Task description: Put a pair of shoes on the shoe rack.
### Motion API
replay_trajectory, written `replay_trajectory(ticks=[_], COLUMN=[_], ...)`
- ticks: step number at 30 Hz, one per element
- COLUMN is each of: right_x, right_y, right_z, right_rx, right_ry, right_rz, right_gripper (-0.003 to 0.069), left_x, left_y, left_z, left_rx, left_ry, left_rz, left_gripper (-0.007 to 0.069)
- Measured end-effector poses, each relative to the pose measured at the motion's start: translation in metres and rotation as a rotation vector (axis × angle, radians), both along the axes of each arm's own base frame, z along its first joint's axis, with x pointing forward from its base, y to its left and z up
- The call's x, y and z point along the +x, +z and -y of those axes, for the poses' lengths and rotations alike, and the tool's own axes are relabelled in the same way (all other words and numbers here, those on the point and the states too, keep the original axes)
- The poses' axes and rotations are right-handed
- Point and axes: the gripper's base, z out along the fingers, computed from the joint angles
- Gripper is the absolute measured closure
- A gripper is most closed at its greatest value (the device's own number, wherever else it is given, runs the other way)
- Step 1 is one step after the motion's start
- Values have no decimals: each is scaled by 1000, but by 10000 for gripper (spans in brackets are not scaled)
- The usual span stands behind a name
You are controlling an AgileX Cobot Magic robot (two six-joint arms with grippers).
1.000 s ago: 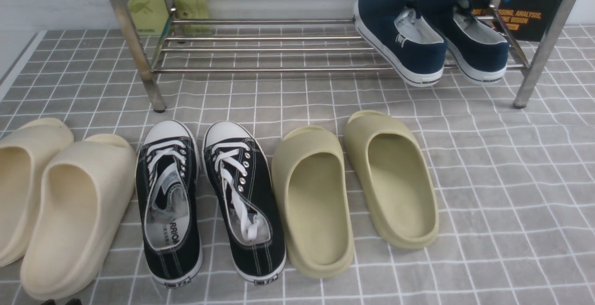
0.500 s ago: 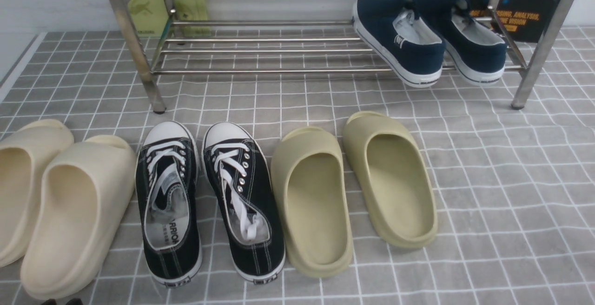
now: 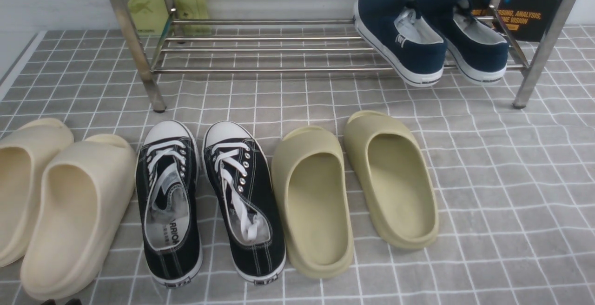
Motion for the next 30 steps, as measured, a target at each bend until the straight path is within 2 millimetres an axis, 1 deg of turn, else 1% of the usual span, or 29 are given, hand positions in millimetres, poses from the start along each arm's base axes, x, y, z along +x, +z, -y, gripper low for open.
replay_trajectory(ticks=[2,7,9,14,18,21,30], right_x=[-1,-4,-4,-5,-9,-9,-10], right_y=[-8,-20,-21,-21,-18,-19,-19], right_z=[4,8,7,4,5,5,5], right_rx=[-13,-20,-39,-87,-144,-165,-178], right_ry=[-38,-89,-85,-49,-72,-77,-75], right_rz=[-87,-225,-239,-242,-179,-188,-197], right_gripper=[645,645,647,647,647,647,647], left_x=[0,0,0,0,0,0,0], left_y=[0,0,0,0,0,0,0], left_z=[0,0,0,0,0,0,0], left_rx=[0,0,0,0,0,0,0], left_ry=[0,0,0,0,0,0,0], left_rz=[0,0,0,0,-1,-2,0], left_gripper=[386,386,386,386,386,386,386])
